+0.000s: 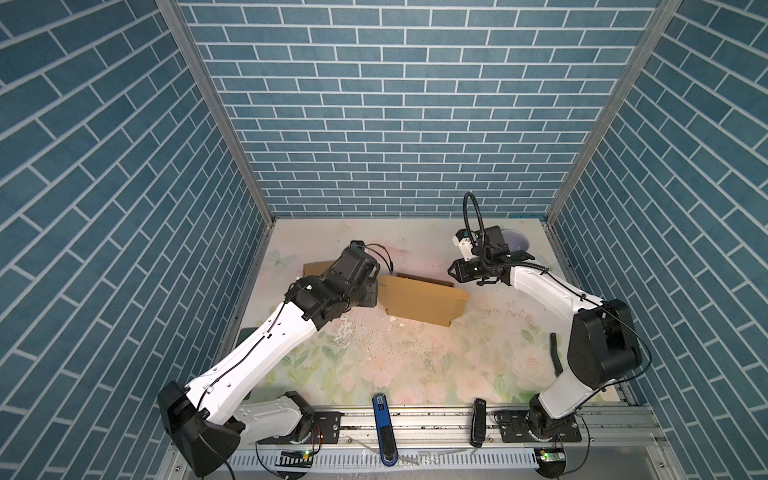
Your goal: Fold the paper box
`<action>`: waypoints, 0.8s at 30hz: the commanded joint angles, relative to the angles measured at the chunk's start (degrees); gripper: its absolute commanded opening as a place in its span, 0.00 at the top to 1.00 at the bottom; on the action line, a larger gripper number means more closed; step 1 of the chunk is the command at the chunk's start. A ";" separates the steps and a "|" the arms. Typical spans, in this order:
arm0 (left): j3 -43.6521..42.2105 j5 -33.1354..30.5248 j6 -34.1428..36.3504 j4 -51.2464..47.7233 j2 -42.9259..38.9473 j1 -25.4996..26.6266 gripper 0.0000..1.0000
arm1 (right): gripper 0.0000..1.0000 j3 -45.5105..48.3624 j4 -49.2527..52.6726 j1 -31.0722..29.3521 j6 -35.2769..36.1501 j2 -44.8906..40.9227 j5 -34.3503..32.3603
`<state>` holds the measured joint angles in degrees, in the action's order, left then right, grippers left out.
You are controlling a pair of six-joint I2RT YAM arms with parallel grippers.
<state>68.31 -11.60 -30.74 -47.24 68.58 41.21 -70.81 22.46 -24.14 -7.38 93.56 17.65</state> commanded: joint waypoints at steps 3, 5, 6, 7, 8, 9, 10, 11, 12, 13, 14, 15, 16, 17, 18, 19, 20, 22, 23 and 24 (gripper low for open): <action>-6.18 -3.54 -8.58 5.12 1.72 5.02 0.84 | 0.73 4.39 1.28 -0.03 -0.76 -3.06 7.17; -8.20 -2.55 -9.66 8.26 3.32 5.75 0.85 | 0.74 5.77 1.23 -0.03 -0.58 -3.74 8.40; -8.81 -2.29 -10.01 9.65 4.11 5.94 0.86 | 0.74 6.34 1.30 -0.03 -0.53 -4.14 8.89; -9.20 -2.20 -10.09 10.75 5.02 6.09 0.86 | 0.74 6.93 1.44 -0.07 -0.41 -4.71 9.72; -9.34 -2.27 -10.09 11.87 5.97 6.16 0.87 | 0.74 7.56 1.77 -0.11 -0.27 -5.37 10.39; -9.34 -2.34 -9.96 12.76 6.78 6.16 0.87 | 0.75 8.16 1.81 -0.12 -0.32 -5.84 10.71; -9.21 -2.65 -9.73 13.79 7.71 6.16 0.88 | 0.75 9.06 1.89 -0.12 -0.31 -6.61 11.19; -8.96 -3.02 -9.45 14.70 8.74 6.16 0.88 | 0.75 9.97 1.89 -0.12 -0.38 -7.51 11.79; -8.53 -3.39 -9.10 15.34 9.68 6.17 0.88 | 0.76 10.63 1.99 -0.20 -0.42 -8.10 12.37; -7.80 -4.06 -8.57 15.84 10.76 6.16 0.89 | 0.76 11.37 2.16 -0.22 -0.60 -8.92 12.69; -7.10 -4.91 -8.09 16.33 11.94 6.09 0.89 | 0.76 12.08 2.19 -0.29 -0.62 -9.69 13.60; -6.60 -5.38 -7.70 17.04 12.91 6.07 0.89 | 0.76 12.63 2.23 -0.37 -0.70 -10.44 14.39; -6.08 -5.54 -7.13 18.09 14.06 5.91 0.89 | 0.77 13.32 2.23 -0.62 -0.87 -11.28 14.88; -5.56 -5.73 -6.66 19.25 15.31 5.74 0.89 | 0.77 13.90 2.16 -0.78 -1.02 -12.06 15.49; -5.03 -5.73 -6.40 20.18 16.44 5.49 0.89 | 0.77 14.45 1.97 -1.11 -1.21 -12.69 15.89; -4.42 -5.46 -6.06 21.28 17.72 5.14 0.89 | 0.77 14.96 1.75 -1.45 -1.41 -13.31 16.27; -3.64 -5.22 -5.58 22.35 19.06 4.71 0.89 | 0.77 15.30 1.71 -1.97 -1.50 -13.72 16.40; -2.15 -4.81 -4.86 24.36 21.35 3.53 0.89 | 0.77 15.66 1.59 -3.02 -1.83 -14.10 16.22; -1.36 -4.08 -4.45 25.71 22.57 2.76 0.89 | 0.77 15.87 1.06 -3.62 -2.22 -13.95 16.11; -0.52 -3.23 -4.04 26.82 23.55 2.08 0.89 | 0.77 15.92 0.27 -4.13 -2.82 -13.64 16.14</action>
<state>65.41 -15.33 -36.71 -25.02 90.08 45.17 -56.84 23.46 -26.94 -8.60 80.36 32.05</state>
